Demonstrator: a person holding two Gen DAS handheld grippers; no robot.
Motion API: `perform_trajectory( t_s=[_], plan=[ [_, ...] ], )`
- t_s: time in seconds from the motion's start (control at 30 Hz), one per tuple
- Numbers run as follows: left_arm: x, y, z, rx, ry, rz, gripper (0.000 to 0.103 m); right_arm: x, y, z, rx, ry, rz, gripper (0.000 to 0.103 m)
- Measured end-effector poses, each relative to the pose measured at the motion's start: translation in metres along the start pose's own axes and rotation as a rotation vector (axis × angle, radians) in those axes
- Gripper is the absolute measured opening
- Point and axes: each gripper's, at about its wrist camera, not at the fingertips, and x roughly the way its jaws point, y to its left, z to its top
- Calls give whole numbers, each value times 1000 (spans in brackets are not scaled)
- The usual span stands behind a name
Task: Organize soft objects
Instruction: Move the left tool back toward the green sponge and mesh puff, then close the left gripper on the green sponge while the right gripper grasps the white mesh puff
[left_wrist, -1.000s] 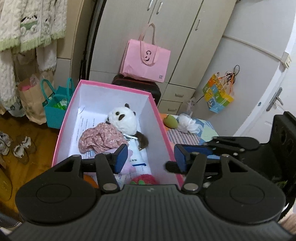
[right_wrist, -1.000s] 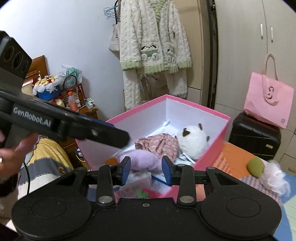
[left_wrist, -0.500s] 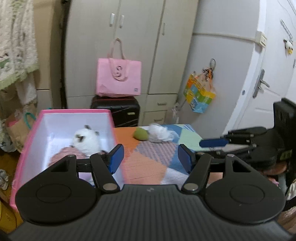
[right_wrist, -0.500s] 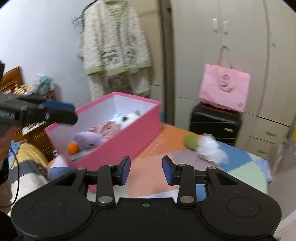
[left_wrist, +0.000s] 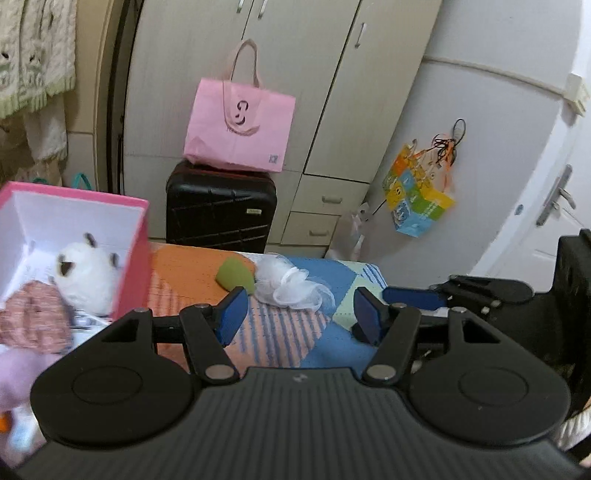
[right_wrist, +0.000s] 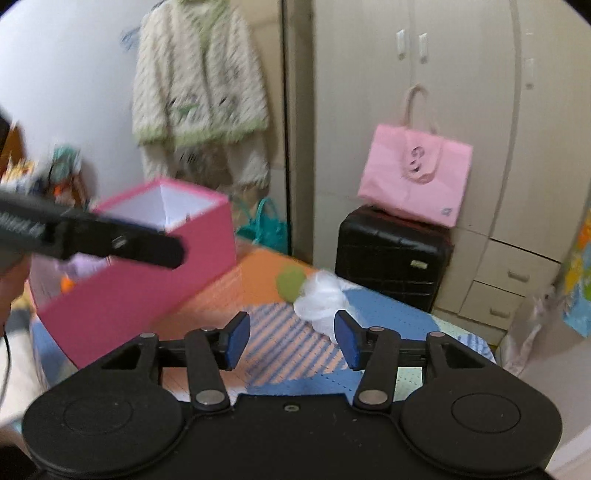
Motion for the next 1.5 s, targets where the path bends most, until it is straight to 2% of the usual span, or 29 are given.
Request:
perform_trajectory(
  t_s=[0.13,0.2,0.3,0.43,0.5,0.57,0.67,0.77,0.87,0.97,1.13,1.33,1.4,1.43,1.47,1.5],
  plan=[
    [37,0,-1,-32,-16,103,60,32,-2,-5,-114,17,-9,58],
    [54,5,1,-85,-6,118,60,47,-2,-7,-162,3,-20,69],
    [78,16,3,-185,11,121,58,65,-7,-8,-214,-16,-27,69],
    [95,25,4,-259,-27,181,56,89,-16,-5,-235,0,-5,69],
    [104,30,7,-297,-42,200,55,102,-20,-5,-242,11,16,75],
    [114,37,10,-340,-40,225,55,113,-25,-5,-232,13,53,79],
    [127,41,10,-374,-26,262,55,132,-36,-3,-173,32,73,79],
    [137,45,5,-405,-26,289,55,142,-48,-4,-89,47,116,74],
    [146,47,0,-407,-27,309,55,146,-57,-8,-15,67,163,49],
    [152,46,-5,-392,-20,337,55,144,-61,-13,20,60,161,41],
    [163,46,-9,-359,13,400,55,137,-67,-20,73,43,127,40],
    [172,46,-9,-351,14,393,55,132,-69,-26,86,38,109,40],
    [175,47,-11,-346,14,378,51,131,-68,-27,77,36,98,40],
    [176,45,-11,-325,21,357,41,130,-68,-27,74,34,95,40],
    [178,44,-11,-301,34,330,36,129,-67,-28,72,32,94,40],
    [177,42,-11,-289,36,336,36,128,-66,-28,72,32,96,40]
  ],
)
